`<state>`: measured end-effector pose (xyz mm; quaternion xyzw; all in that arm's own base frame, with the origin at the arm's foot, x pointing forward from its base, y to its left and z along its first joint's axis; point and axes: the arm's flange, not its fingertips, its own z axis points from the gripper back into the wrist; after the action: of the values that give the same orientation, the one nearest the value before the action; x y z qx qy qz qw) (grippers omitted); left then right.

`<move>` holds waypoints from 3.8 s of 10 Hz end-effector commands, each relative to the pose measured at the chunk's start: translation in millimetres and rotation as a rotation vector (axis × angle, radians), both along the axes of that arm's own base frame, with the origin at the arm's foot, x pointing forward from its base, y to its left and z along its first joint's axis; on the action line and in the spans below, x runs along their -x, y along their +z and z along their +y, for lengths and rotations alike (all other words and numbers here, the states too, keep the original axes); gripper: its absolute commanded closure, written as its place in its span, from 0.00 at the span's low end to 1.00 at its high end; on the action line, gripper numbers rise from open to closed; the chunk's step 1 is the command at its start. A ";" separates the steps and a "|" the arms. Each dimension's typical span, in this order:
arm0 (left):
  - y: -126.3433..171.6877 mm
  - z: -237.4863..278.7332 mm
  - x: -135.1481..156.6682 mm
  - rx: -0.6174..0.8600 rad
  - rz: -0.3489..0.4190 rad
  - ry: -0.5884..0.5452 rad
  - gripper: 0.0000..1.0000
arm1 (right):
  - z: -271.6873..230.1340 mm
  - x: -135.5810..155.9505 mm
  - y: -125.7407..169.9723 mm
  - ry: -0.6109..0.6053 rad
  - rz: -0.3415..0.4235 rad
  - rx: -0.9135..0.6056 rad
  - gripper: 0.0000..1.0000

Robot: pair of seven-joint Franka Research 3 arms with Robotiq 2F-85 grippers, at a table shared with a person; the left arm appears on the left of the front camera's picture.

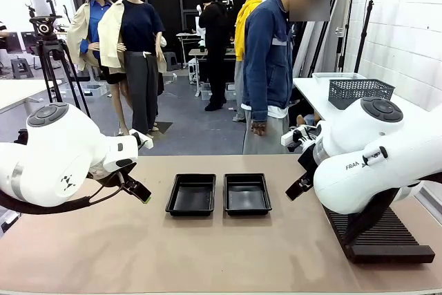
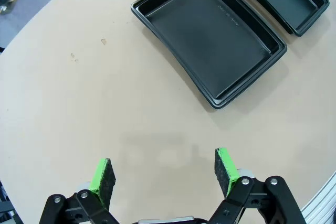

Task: Inspect and transfer BCBs to ESD trays.
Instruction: Pick up the Blank PCB from the PCB Rack and place it in the left ESD tray.

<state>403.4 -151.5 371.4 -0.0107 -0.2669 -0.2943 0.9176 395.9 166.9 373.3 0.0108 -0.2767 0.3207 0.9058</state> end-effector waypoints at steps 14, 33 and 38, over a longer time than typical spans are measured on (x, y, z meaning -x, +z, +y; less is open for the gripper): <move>71.2 15.6 -87.8 0.144 0.175 0.030 0.00 | -13.3 -44.4 95.4 -0.002 0.189 -0.093 0.00; 79.2 310.0 -78.7 1.176 0.272 0.116 0.00 | -373.8 23.7 71.9 0.080 0.226 -1.300 0.00; 71.9 317.6 -76.0 1.209 0.311 0.017 0.00 | -367.9 14.1 73.5 0.128 0.290 -1.266 0.00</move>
<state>477.9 156.8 447.5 -0.5541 -0.2425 -0.0562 0.7944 379.2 -196.2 442.1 0.6005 -0.2966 0.1356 0.7301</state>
